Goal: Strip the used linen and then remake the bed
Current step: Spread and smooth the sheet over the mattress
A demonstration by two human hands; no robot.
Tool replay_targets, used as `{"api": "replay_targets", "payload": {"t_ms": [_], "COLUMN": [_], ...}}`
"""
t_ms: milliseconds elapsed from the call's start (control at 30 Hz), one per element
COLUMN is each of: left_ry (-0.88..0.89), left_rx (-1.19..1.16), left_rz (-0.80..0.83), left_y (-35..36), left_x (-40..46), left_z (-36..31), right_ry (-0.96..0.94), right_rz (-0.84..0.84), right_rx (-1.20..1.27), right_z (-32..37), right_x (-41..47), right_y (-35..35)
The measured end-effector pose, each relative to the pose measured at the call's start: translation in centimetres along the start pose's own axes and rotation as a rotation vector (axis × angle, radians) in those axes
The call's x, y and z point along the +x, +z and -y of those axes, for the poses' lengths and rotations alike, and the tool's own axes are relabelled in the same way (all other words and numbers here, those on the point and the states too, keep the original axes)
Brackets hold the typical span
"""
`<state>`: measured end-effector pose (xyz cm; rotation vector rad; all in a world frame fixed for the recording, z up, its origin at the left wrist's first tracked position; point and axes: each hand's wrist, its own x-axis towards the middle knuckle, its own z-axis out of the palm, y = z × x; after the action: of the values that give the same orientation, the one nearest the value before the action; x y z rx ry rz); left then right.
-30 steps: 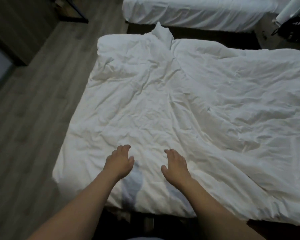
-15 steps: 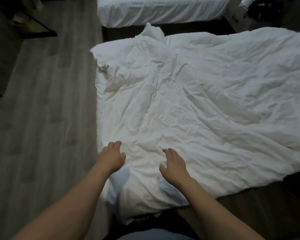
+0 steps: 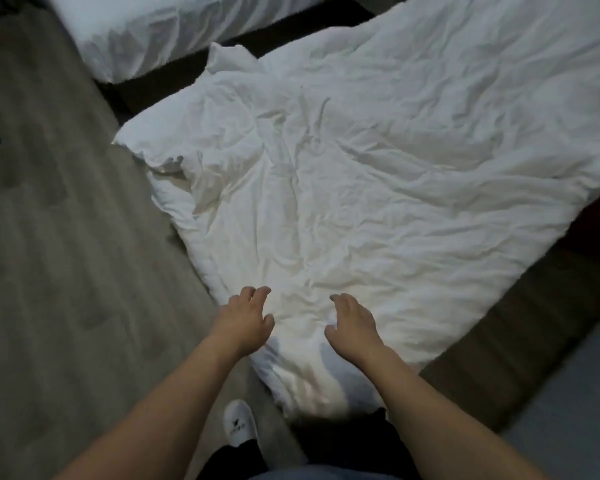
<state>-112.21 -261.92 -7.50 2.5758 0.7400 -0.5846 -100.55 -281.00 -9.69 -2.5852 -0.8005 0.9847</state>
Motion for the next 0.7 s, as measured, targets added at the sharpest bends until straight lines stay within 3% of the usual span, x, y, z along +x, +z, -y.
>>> {"api": "replay_targets", "payload": {"t_ms": [133, 300, 500, 700], "left_ry": [0.202, 0.436, 0.862, 0.959], "left_rx": [0.277, 0.475, 0.52, 0.862], "left_rz": [0.148, 0.239, 0.258, 0.418], "left_y": [-1.4, -0.7, 3.5, 13.0], "left_x": [1.4, 4.1, 5.9, 13.8], "left_z": [3.1, -0.1, -3.1, 0.7], "right_ry": [0.236, 0.546, 0.689, 0.927], "right_rz": [-0.033, -0.098, -0.13, -0.171], "right_rx": [0.155, 0.262, 0.4, 0.495], "right_z": [1.0, -0.9, 0.6, 0.8], "right_x": [-4.7, -8.6, -5.3, 1.0], "right_y": [4.7, 9.2, 14.6, 25.4]}}
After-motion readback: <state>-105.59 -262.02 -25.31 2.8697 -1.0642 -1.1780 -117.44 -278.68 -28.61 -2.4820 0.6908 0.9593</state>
